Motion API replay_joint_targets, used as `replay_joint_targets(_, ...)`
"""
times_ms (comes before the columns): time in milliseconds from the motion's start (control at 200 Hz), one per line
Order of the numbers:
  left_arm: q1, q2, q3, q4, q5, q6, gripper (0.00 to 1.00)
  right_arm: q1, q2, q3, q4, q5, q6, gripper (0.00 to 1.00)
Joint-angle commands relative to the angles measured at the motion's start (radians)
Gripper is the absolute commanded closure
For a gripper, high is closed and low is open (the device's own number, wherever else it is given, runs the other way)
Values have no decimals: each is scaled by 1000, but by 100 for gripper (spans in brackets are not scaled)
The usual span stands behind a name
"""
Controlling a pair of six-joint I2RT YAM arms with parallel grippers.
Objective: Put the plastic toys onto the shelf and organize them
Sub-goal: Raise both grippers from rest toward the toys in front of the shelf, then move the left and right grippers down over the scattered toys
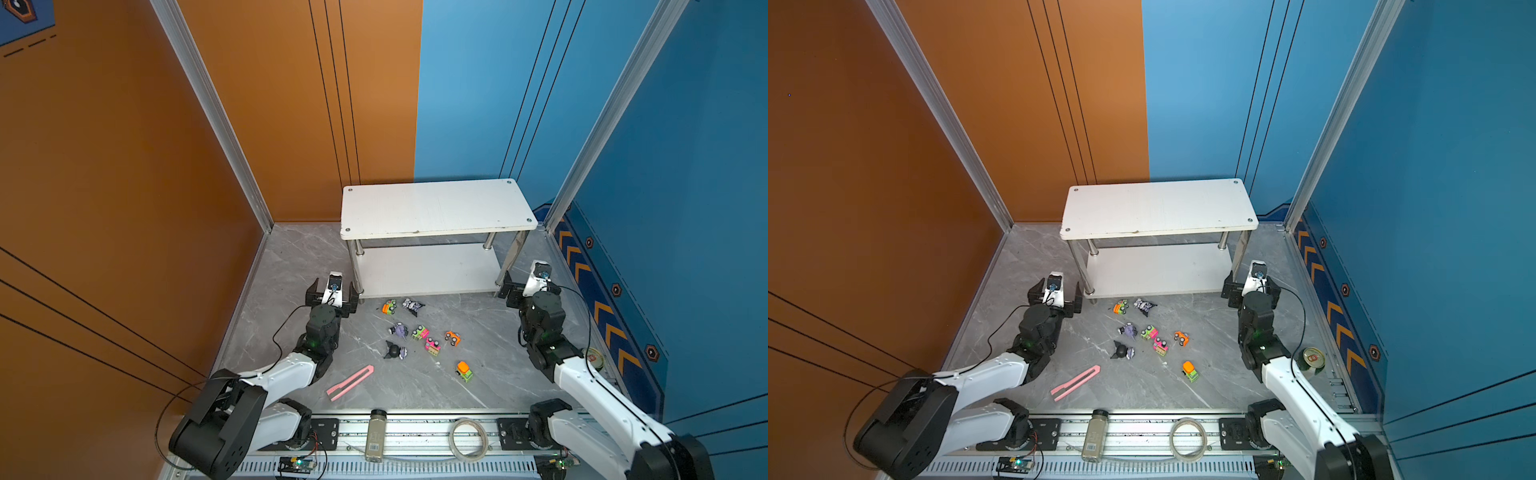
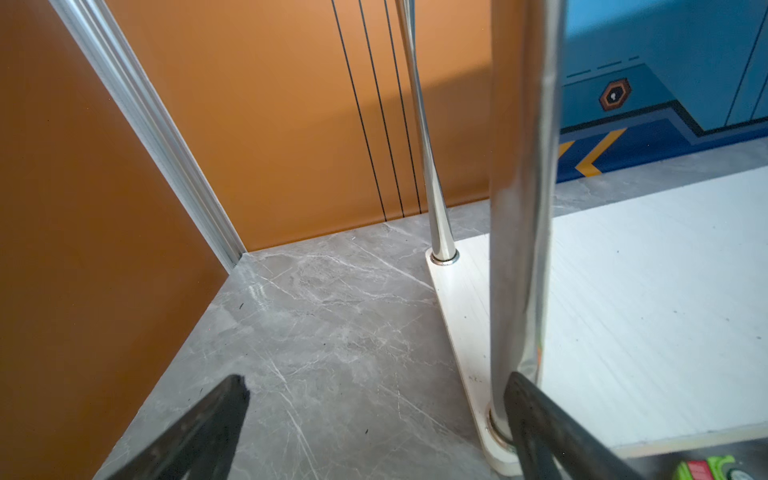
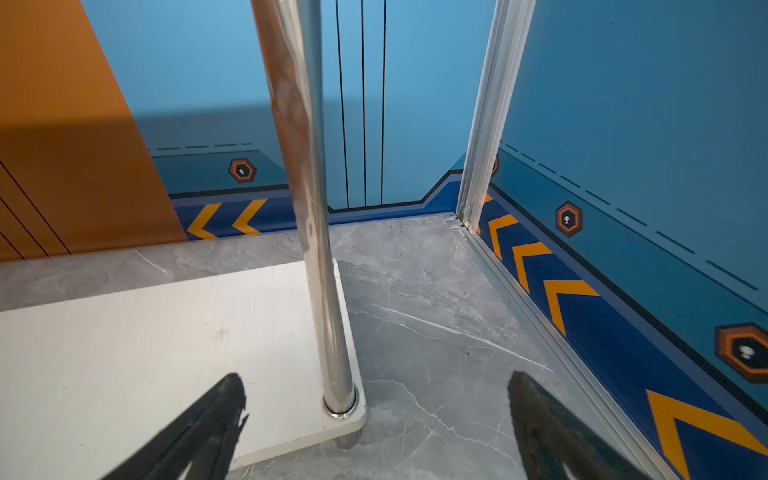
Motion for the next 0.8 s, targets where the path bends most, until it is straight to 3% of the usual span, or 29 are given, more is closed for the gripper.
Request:
replay_joint_targets(0,-77,-73,40,-119,-331,-154,2,70,-97,3,-272,146,57,0)
replay_joint_targets(50,-129,-145,72,-293,-481,-337,2,80,-125,12,-328,126,87,0)
replay_joint_targets(80,-152,-198,92,-436,-508,-438,2,81,-127,23,-356,106,107,0)
replay_joint_targets(125,-150,-277,106,-569,-436,-514,2,81,-116,31,-369,85,127,0)
replay_joint_targets(190,-131,-356,83,-596,-314,-532,2,79,-92,29,-341,29,140,0)
replay_joint_targets(305,-121,-402,107,-698,-221,-561,2,73,-21,21,-249,-13,158,6)
replay_joint_targets(461,-143,-288,197,-777,-76,-556,1,20,68,59,-231,-89,182,9)
replay_joint_targets(776,-172,46,387,-731,-26,-506,13,-64,244,175,-198,-209,189,21)
replay_joint_targets(796,-168,61,400,-728,-25,-501,18,-64,256,183,-194,-210,187,22)
